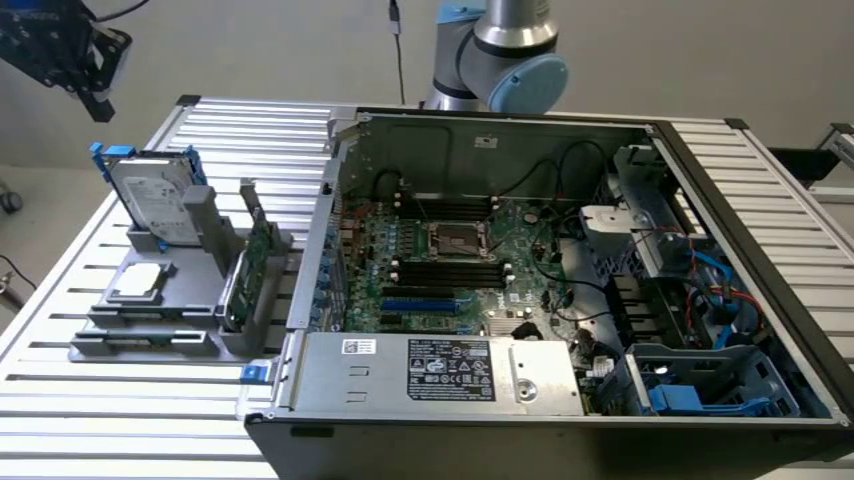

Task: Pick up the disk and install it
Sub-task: 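Pick up the disk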

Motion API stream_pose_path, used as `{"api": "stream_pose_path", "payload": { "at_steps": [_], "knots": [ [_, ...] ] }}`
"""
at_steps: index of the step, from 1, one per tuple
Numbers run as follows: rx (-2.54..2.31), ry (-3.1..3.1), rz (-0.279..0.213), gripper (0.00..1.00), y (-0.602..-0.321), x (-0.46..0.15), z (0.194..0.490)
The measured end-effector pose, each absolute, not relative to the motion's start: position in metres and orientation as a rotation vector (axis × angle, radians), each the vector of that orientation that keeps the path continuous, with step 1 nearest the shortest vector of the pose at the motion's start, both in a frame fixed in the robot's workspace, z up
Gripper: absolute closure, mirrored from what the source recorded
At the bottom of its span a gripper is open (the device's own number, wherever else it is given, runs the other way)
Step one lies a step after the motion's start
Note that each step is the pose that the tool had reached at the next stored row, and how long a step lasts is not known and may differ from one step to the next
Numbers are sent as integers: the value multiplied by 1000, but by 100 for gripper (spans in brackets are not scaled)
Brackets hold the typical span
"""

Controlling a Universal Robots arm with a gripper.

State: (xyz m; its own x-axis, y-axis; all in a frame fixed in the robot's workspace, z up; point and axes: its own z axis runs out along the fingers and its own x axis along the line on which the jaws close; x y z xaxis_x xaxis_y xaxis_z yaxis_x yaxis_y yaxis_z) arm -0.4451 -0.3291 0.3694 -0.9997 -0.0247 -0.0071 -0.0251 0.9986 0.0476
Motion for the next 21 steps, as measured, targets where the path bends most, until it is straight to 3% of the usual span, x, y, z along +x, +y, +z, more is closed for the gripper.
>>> {"api": "stream_pose_path", "payload": {
  "at_steps": [21],
  "knots": [
    [-120,3133,75,89,-329,-445,369]
  ]
}}
